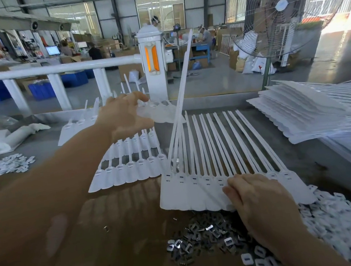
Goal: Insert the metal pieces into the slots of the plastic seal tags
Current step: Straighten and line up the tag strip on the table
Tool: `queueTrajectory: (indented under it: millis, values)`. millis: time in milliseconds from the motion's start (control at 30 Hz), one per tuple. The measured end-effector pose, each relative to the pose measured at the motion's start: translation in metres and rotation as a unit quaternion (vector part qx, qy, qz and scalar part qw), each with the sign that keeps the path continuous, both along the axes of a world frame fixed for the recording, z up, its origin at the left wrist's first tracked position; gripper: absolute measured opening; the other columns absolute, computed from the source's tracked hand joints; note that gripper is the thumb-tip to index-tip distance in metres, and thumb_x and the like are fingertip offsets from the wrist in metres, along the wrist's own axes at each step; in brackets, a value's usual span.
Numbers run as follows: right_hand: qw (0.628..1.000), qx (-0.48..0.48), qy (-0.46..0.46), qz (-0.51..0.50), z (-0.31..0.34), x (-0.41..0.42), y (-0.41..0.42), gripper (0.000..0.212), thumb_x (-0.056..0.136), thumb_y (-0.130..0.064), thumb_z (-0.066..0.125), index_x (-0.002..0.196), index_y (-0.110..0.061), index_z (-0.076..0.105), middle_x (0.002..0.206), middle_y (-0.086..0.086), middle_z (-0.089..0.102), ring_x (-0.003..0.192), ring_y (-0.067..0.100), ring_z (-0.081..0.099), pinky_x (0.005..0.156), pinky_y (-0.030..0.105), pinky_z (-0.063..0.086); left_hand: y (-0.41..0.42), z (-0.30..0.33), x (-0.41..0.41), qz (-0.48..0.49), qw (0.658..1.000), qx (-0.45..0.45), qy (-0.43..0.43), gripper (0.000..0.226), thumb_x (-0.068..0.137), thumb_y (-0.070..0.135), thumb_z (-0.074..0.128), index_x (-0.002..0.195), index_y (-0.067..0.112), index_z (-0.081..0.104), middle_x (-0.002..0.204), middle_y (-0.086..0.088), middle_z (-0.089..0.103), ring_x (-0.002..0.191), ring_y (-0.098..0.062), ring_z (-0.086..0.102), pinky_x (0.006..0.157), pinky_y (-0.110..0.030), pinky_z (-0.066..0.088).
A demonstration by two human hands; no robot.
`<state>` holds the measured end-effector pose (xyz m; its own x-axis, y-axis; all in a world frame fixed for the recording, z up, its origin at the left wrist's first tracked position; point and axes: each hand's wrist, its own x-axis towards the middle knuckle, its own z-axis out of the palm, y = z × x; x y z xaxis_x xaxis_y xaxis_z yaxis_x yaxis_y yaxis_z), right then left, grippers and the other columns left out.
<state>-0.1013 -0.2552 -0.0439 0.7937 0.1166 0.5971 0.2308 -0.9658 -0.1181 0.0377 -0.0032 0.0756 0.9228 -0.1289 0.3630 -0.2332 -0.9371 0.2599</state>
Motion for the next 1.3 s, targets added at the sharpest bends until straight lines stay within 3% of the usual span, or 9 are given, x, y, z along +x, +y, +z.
queueTrajectory:
  millis: [233, 400, 533, 733, 867, 933, 1100, 1200, 1300]
  values:
    - [1.000, -0.005, 0.006, -0.004, -0.002, 0.000, -0.001, 0.016, 0.083, -0.031, 0.061, 0.078, -0.018, 0.069, 0.074, -0.003, 0.070, 0.066, 0.015, 0.065, 0.059, 0.031, 0.051, 0.003, 0.007, -0.004, 0.006, 1.000, -0.006, -0.017, 0.052, 0.077, 0.039, 0.066, 0.126, 0.030, 0.047, 0.126, -0.005, 0.052, 0.116, -0.031, 0.040, 0.096, -0.045, 0.036]
    - [1.000, -0.005, 0.018, -0.008, -0.001, -0.001, -0.001, 0.017, 0.083, -0.032, 0.060, 0.080, -0.018, 0.070, 0.076, -0.004, 0.070, 0.068, 0.014, 0.065, 0.062, 0.030, 0.051, 0.008, 0.008, -0.001, 0.026, 0.999, 0.011, -0.026, 0.051, 0.075, 0.044, 0.065, 0.123, 0.031, 0.051, 0.127, -0.007, 0.052, 0.118, -0.031, 0.042, 0.103, -0.048, 0.033]
    - [0.999, -0.014, 0.036, -0.011, 0.000, -0.002, 0.000, 0.019, 0.083, -0.032, 0.060, 0.083, -0.017, 0.071, 0.079, -0.003, 0.072, 0.071, 0.014, 0.067, 0.064, 0.031, 0.053, 0.004, 0.014, -0.009, 0.024, 0.996, -0.062, -0.063, 0.055, 0.068, 0.051, 0.059, 0.118, 0.027, 0.058, 0.122, -0.013, 0.050, 0.116, -0.032, 0.041, 0.101, -0.041, 0.029]
    - [0.998, -0.009, 0.052, -0.020, 0.000, 0.000, 0.000, 0.019, 0.084, -0.033, 0.061, 0.087, -0.017, 0.072, 0.083, -0.002, 0.072, 0.075, 0.014, 0.068, 0.069, 0.032, 0.053, -0.014, 0.017, -0.022, 0.009, 0.991, -0.094, -0.097, 0.061, 0.060, 0.050, 0.049, 0.117, 0.029, 0.058, 0.125, -0.010, 0.047, 0.119, -0.025, 0.034, 0.093, -0.029, 0.021]
    - [0.998, -0.009, 0.051, -0.020, 0.001, -0.001, 0.000, 0.018, 0.083, -0.033, 0.062, 0.085, -0.018, 0.072, 0.082, -0.003, 0.073, 0.074, 0.013, 0.068, 0.069, 0.032, 0.053, -0.033, 0.009, -0.031, -0.024, 0.989, -0.094, -0.113, 0.078, 0.050, 0.064, 0.040, 0.118, 0.031, 0.057, 0.122, -0.004, 0.044, 0.119, -0.025, 0.032, 0.090, -0.023, 0.018]
    - [0.999, -0.007, 0.048, -0.018, 0.002, -0.001, 0.000, 0.016, 0.083, -0.032, 0.064, 0.084, -0.018, 0.073, 0.082, -0.004, 0.073, 0.074, 0.013, 0.068, 0.069, 0.032, 0.053, -0.045, 0.004, -0.038, -0.040, 0.989, -0.083, -0.119, 0.075, 0.052, 0.063, 0.041, 0.118, 0.032, 0.057, 0.118, -0.002, 0.043, 0.118, -0.024, 0.033, 0.091, -0.024, 0.019]
    - [0.998, 0.009, 0.061, 0.001, 0.004, 0.000, -0.001, 0.032, 0.093, -0.040, 0.044, 0.108, -0.025, 0.068, 0.107, -0.009, 0.068, 0.099, 0.008, 0.063, 0.087, 0.029, 0.046, -0.075, -0.017, -0.058, -0.086, 0.989, -0.030, -0.117, 0.071, 0.059, 0.062, 0.040, 0.121, 0.033, 0.057, 0.118, 0.001, 0.045, 0.120, -0.024, 0.037, 0.100, -0.030, 0.022]
    - [1.000, 0.006, 0.028, 0.001, 0.001, -0.001, -0.003, 0.026, 0.084, -0.034, 0.054, 0.090, -0.018, 0.074, 0.088, -0.005, 0.073, 0.080, 0.012, 0.069, 0.068, 0.032, 0.053, -0.084, -0.026, -0.065, -0.099, 0.988, -0.005, -0.119, 0.073, 0.058, 0.064, 0.035, 0.121, 0.034, 0.057, 0.121, 0.002, 0.047, 0.120, -0.022, 0.040, 0.104, -0.036, 0.024]
    - [1.000, -0.004, -0.020, -0.004, -0.002, -0.001, -0.003, 0.014, 0.077, -0.029, 0.069, 0.084, -0.018, 0.074, 0.082, -0.004, 0.073, 0.074, 0.012, 0.069, 0.063, 0.031, 0.054, -0.084, -0.027, -0.066, -0.094, 0.986, -0.029, -0.137, 0.062, 0.063, 0.055, 0.049, 0.120, 0.032, 0.059, 0.118, 0.000, 0.049, 0.120, -0.021, 0.041, 0.102, -0.028, 0.020]
